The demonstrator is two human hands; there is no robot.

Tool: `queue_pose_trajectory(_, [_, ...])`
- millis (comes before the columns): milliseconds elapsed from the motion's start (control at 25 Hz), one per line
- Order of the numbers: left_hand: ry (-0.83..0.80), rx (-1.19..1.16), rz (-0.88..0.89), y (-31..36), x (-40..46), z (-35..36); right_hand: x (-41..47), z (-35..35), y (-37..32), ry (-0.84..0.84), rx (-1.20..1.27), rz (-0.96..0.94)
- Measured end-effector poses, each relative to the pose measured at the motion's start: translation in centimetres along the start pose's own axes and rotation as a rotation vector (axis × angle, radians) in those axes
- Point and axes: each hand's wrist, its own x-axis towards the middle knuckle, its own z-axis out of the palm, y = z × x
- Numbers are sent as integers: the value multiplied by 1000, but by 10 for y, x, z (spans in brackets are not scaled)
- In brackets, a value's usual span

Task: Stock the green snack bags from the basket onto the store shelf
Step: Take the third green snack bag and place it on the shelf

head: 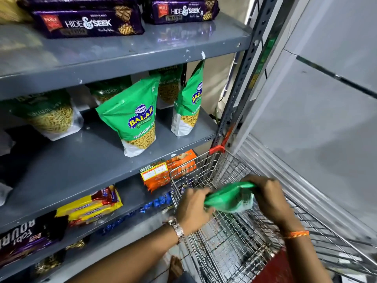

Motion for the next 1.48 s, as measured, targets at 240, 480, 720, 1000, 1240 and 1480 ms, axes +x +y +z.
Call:
queue_pose_trajectory(240, [440, -740, 96, -29, -26, -128, 45, -22, -76, 94, 262, -177])
queue_pose_trajectory(480, [724, -1141, 73, -76, -68, -218, 102, 44, -171, -32, 708, -298])
queue_pose_trajectory(720, [994, -1199, 45, -149, -94, -294, 151, 110, -288, 15, 873, -324])
queue_pose_trajectory(1000, [1136, -1219, -79, -208, -82, -331, 189, 172, -358, 84, 788, -230])
queue_pose_trajectory(1240, [1138, -1251, -160, -229, -71, -329, 214, 194, -360, -303, 1200, -83])
queue_pose_trajectory(1480, [974, -1253, -642, -217, -64, -244, 204, 233, -326, -644, 1233, 119])
